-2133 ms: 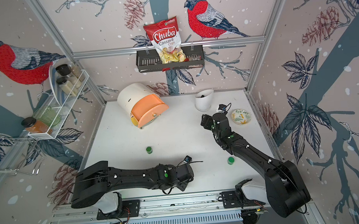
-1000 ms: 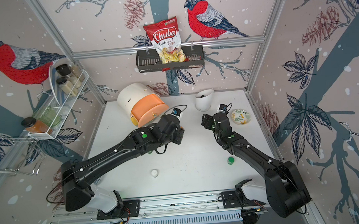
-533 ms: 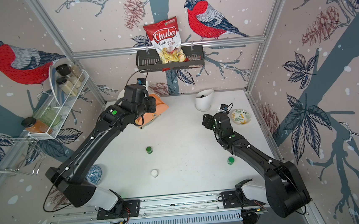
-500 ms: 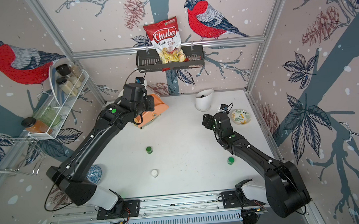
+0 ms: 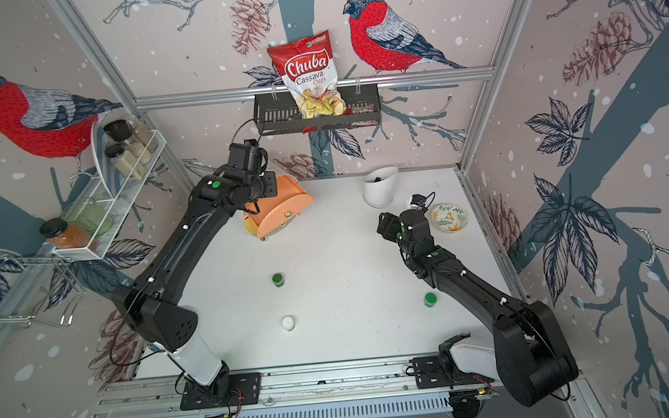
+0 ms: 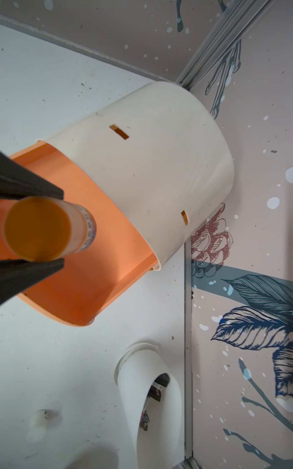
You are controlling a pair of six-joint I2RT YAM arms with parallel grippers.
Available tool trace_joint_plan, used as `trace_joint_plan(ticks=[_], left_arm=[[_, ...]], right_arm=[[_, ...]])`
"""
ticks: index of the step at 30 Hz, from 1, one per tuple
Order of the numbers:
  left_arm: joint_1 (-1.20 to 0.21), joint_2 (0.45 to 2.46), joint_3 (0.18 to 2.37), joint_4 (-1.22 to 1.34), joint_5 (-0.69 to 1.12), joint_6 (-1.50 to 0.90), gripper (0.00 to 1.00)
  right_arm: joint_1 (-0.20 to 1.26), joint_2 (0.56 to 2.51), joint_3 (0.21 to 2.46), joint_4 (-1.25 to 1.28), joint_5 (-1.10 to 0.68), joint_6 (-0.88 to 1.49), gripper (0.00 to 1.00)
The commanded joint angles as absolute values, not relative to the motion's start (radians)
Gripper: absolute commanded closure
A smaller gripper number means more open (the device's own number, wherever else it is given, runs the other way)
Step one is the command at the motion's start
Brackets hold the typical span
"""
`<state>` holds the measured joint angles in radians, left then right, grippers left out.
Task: Put the paint cans in the drawer according to color
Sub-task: Place the paint can in the drawer.
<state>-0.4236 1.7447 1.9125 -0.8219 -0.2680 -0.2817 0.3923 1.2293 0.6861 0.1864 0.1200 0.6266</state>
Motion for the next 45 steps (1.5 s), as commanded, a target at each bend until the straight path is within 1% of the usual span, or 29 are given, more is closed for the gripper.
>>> trace_joint_plan(ticks=[1,4,8,15,41,43,45], left_arm=[[-0.412,1.767,1.927,-0.859,-0.235,-0.249,0.72],[-0.398,1.79,1.931,-0.873,-0.244,-0.243,0.72],[-0.373,1.81,1.925,-0.877,-0.199,-0.244,0.73],[-0.354,1.827,1.924,-0.892,-0.175,-0.235,0.74],[-0.327,1.875,1.902,-0.96,-0.142,-0.244,0.75],[-0.324,1.876,1.901,-0.962,-0.143,-0.246,0.75],[-0.323,1.876,1.898,-0.961,-0.141,-0.248,0.71]], right_arm=[[0.394,1.227,0.684,0.209,0.113,0.629,0.23],[0.394,1.233,0.684,0.213,0.102,0.63,0.23],[0.395,1.233,0.687,0.21,0.104,0.63,0.23],[0.394,1.229,0.685,0.207,0.114,0.633,0.23],[0.399,1.227,0.69,0.183,0.157,0.65,0.23],[0.399,1.226,0.689,0.183,0.16,0.65,0.23],[0.399,1.224,0.689,0.183,0.161,0.65,0.23]])
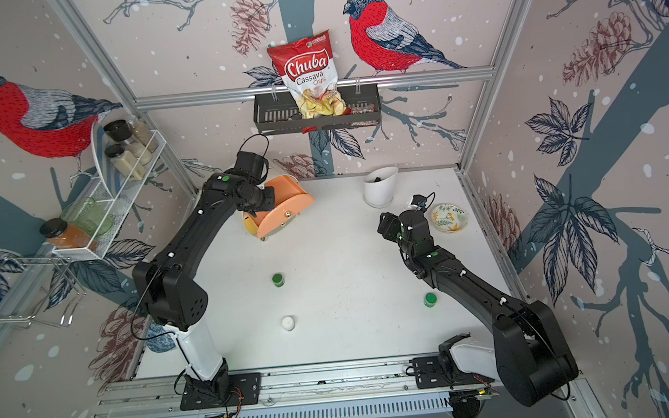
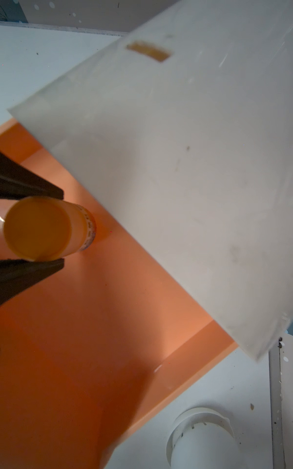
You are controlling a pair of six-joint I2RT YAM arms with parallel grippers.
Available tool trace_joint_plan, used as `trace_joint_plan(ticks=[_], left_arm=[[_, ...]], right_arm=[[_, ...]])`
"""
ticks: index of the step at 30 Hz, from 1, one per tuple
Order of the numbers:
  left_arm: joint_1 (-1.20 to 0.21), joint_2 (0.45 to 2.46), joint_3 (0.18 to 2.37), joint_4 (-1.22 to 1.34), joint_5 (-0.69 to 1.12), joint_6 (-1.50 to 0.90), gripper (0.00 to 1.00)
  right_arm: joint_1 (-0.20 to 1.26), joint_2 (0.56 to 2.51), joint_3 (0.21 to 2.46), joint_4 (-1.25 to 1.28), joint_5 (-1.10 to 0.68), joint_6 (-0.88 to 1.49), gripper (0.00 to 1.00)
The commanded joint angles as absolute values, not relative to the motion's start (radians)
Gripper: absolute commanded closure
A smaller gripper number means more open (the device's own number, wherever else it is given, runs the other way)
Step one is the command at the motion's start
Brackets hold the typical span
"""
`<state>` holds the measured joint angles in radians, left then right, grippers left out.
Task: Put the paint cans in the drawer according to color
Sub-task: Place the paint can in the drawer.
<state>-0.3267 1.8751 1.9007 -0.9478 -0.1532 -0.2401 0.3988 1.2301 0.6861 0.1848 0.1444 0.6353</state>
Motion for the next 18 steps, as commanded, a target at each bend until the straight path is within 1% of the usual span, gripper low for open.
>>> trace_joint_plan(ticks=[1,8,12,18], left_arm=[[-0.321,1.876,1.897,-0.962,-0.143,-0.248,0.69],[-0.321,1.875,1.902,-0.963,-0.152,-0.247,0.65],[-0.319,1.87,1.919,-0.966,-0.156,-0.245,0.57],[-0.319,1.871,1.99,-1.002,-0.152,-0.243,0.56]], right_arm=[[0.399,1.224,0.689,0.181,0.161,0.651,0.23],[0.399,1.203,0.681,0.176,0.167,0.655,0.22],[0.399,1.171,0.684,0.165,0.171,0.63,0.19],[0.392,1.162,0.747,0.058,0.186,0.592,0.15]])
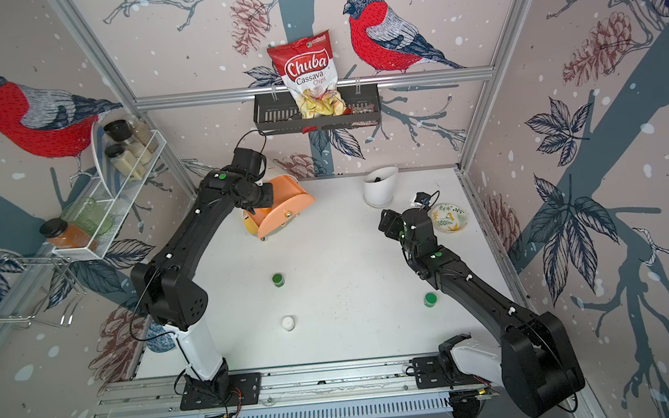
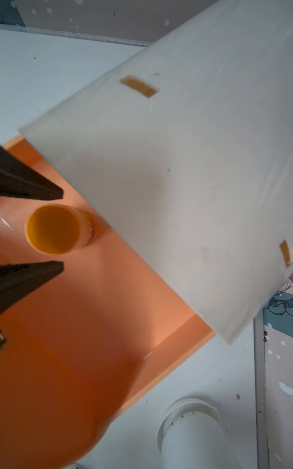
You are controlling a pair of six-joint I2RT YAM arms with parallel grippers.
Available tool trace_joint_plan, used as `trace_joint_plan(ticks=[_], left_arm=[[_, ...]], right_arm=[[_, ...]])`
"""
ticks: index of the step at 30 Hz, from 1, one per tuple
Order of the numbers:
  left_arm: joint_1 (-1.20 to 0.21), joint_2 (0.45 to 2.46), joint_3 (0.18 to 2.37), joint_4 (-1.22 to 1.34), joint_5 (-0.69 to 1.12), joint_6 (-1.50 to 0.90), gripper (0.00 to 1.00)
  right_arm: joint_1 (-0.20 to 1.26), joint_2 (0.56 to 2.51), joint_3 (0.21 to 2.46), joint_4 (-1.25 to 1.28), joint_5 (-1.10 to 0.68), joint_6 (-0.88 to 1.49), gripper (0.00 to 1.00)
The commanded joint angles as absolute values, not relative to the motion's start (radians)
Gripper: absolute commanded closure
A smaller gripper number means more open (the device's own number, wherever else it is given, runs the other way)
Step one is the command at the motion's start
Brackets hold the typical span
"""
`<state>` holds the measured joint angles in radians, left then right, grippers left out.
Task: Put the paint cans in the drawer according to color
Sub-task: Place the paint can in the drawer, then pick up the paint can at the center of the board.
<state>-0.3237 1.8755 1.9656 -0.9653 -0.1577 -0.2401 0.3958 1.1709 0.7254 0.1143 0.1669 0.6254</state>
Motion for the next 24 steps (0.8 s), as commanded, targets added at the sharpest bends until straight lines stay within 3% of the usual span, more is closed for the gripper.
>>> trace_joint_plan(ticks=[1,12,16,24], left_arm=[[-0.319,1.87,2.007,-1.011,-0.15,-0.244,0.55],[-0.331,1.744,2.099,-1.006,-0.08,-0.247,0.53],[-0.449,1.654,2.065,-0.928,-0.242,-0.24,0.43],[-0.739,1.449,1.736,-0.571,-0.372,-0.201,0.39]], right_arm=[[0.39,1.156,0.757,0.038,0.183,0.587,0.15],[0.218,1.022,0.818,-0.321,0.206,0.554,0.11],[0.111,0.993,0.813,-0.479,0.249,0.591,0.09],[-0.029,1.016,0.717,-0.489,0.159,0.644,0.13]])
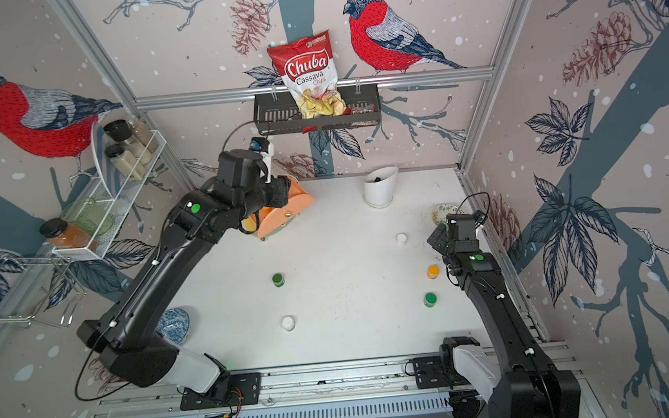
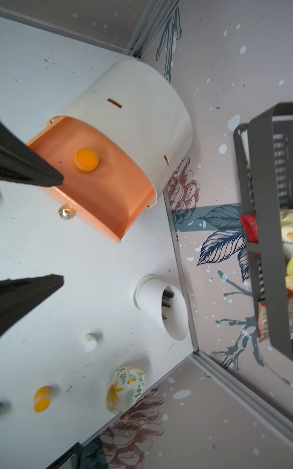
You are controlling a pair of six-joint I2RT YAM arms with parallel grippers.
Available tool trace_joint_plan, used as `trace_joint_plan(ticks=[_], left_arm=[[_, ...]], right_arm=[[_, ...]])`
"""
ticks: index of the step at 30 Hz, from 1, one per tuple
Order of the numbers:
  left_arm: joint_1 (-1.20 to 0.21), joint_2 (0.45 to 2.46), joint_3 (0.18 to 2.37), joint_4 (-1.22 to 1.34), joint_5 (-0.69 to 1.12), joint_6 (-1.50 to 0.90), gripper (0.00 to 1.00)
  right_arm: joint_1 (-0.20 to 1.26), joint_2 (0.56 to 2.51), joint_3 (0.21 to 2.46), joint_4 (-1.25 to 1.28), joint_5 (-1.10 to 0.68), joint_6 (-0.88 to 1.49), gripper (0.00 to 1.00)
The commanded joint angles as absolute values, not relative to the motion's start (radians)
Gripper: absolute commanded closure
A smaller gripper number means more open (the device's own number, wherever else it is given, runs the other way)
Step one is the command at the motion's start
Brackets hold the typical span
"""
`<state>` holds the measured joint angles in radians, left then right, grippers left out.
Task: Put the paint cans in the drawer according to color
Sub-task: Pick up the paint can at the center of the board.
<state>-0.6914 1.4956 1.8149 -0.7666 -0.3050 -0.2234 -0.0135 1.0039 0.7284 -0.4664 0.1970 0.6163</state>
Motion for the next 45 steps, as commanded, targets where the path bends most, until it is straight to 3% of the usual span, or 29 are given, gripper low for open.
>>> trace_joint_plan(ticks=[1,4,11,19,25,36,45], left_arm=[[-0.761,1.42,1.673,-0.514,-0.365,-0.206,0.39],[-0.814,1.35,1.509,-0.373,-0.341,-0.224,0.38],[-0.893,1.28,1.328,-0.234,-0.344,-0.239,0.38],[-0.91,1.261,1.289,-0.23,-0.329,-0.248,0.38],[-0.912,1.26,1.291,-0.235,-0.326,-0.252,0.37],[-0.927,1.292,1.356,-0.3,-0.327,-0.257,0.36],[-0.939,1.283,1.387,-0.311,-0.33,-0.255,0.36]], right_arm=[[-0.032,1.031,0.721,-0.504,0.164,0.644,0.15],[-0.029,1.088,0.747,-0.569,0.137,0.647,0.23],[-0.02,1.215,0.727,-0.562,0.03,0.614,0.25],[0.004,1.313,0.704,-0.499,-0.015,0.611,0.28],[0.014,1.362,0.699,-0.479,0.023,0.603,0.39],[0.018,1.4,0.712,-0.465,0.036,0.592,0.42],[0.048,1.41,0.74,-0.478,0.045,0.586,0.59]])
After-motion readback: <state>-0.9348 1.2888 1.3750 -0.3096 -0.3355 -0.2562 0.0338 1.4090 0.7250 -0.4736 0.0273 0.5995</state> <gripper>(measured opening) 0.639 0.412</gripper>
